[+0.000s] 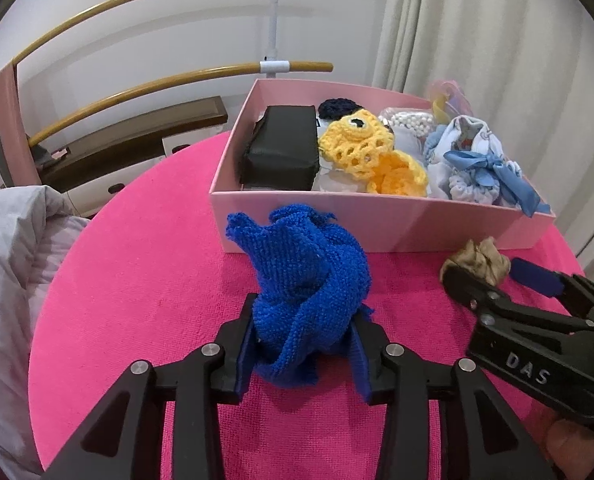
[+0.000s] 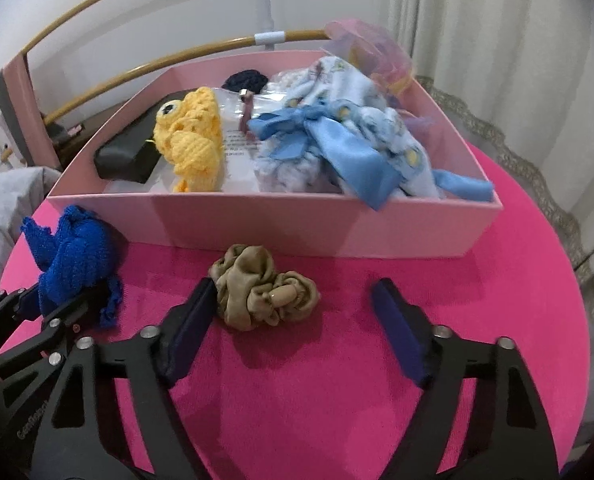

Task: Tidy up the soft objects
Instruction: 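Grasp the blue knitted cloth with the left tool while the right grasps the tan scrunchie, then lift and carry the blue cloth and tan scrunchie over the pink box with both tools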

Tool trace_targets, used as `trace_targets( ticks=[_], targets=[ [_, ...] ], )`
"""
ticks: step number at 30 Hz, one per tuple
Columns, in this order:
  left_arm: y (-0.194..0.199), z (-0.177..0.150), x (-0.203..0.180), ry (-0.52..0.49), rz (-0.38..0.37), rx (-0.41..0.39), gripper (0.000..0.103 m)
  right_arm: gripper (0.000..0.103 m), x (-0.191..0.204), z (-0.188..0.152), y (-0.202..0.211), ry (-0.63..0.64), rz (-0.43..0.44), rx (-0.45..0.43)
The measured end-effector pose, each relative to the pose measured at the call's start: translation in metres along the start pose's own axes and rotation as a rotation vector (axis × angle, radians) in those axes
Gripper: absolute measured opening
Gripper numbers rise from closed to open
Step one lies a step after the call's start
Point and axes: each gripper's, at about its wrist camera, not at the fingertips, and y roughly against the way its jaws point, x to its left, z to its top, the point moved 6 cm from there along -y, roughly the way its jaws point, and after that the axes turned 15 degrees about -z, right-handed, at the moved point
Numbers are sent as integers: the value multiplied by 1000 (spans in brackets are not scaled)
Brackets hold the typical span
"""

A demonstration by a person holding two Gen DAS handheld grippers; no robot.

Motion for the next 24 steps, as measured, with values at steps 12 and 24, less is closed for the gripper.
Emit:
trace_targets(
  ticks=[12,24],
  targets=[
    [6,-1,2,15,-6,9,38,23,-11,-21,29,-25,63,-9],
    [42,-9,-2,-5,17,-11,37,23,-23,-39,64,-45,91,-29]
  ],
)
